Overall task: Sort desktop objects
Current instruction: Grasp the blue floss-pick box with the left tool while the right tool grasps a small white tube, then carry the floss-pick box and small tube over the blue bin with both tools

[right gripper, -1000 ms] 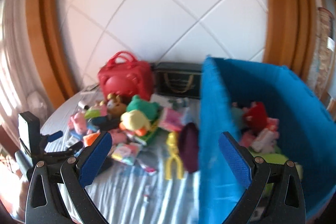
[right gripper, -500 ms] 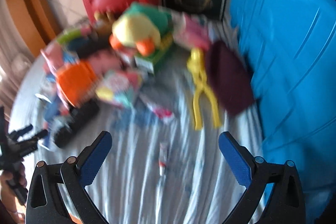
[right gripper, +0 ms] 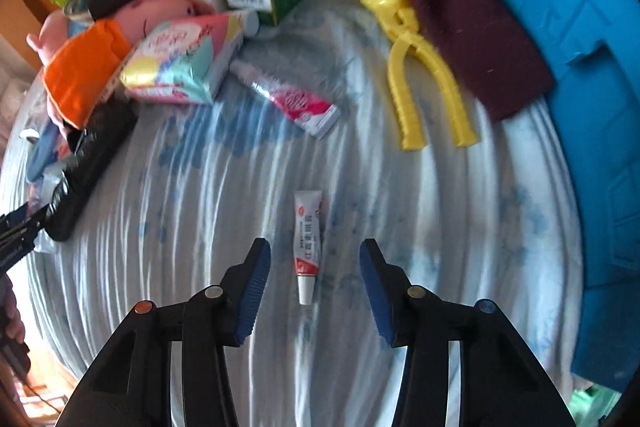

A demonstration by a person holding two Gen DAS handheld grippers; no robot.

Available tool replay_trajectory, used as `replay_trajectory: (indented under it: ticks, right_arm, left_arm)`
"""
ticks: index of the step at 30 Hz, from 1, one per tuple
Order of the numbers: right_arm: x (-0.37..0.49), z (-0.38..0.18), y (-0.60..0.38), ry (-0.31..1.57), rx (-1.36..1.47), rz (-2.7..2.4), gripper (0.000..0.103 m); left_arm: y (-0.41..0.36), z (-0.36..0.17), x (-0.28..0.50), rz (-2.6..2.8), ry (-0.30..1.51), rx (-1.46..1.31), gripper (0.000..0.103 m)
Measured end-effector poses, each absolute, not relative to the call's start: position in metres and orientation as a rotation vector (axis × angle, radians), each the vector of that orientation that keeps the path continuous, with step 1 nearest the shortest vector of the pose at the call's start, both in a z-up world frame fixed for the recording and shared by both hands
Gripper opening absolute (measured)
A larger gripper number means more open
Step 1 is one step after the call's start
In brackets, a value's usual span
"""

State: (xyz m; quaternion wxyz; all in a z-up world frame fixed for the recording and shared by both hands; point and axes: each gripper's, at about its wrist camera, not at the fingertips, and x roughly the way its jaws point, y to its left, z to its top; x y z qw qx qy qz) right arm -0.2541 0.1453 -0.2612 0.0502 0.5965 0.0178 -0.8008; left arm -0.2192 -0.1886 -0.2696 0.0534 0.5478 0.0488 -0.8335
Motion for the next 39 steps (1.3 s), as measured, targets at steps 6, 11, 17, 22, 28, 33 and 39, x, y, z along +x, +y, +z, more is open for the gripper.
replay_trajectory:
  ticks: [6, 11, 17, 22, 28, 33, 39]
  right_arm:
    - [-0.254, -0.267, 0.137, 0.160, 1.823, -2.439, 0.016]
    - [-0.246, -0.248, 0.140, 0.108, 1.765, -2.454, 0.016]
    - [-0.236, -0.193, 0.144, 0.053, 1.600, -2.525, 0.009]
    - [-0.235, -0.167, 0.142, 0.107, 1.535, -2.563, 0.010]
    - [-0.243, -0.215, 0.145, 0.090, 1.672, -2.406, 0.012]
    - [-0.249, -0.244, 0.136, 0.210, 1.697, -2.325, 0.013]
    - [-0.261, -0.264, 0.129, 0.327, 1.712, -2.258, 0.018]
  left_arm:
    - [-0.191, -0.260, -0.201, -2.525, 0.187, 1.650, 0.059]
    - [-0.183, -0.223, -0.184, -2.593, 0.131, 1.514, 0.059]
    - [-0.168, -0.174, -0.187, -2.701, 0.099, 1.374, 0.059]
    - [-0.156, -0.146, -0.199, -2.780, 0.089, 1.332, 0.059]
    - [-0.139, -0.172, -0.204, -2.733, 0.084, 1.450, 0.059]
    - [-0.122, -0.199, -0.200, -2.684, 0.085, 1.557, 0.059]
    - [-0.107, -0.224, -0.201, -2.619, 0.092, 1.641, 0.059]
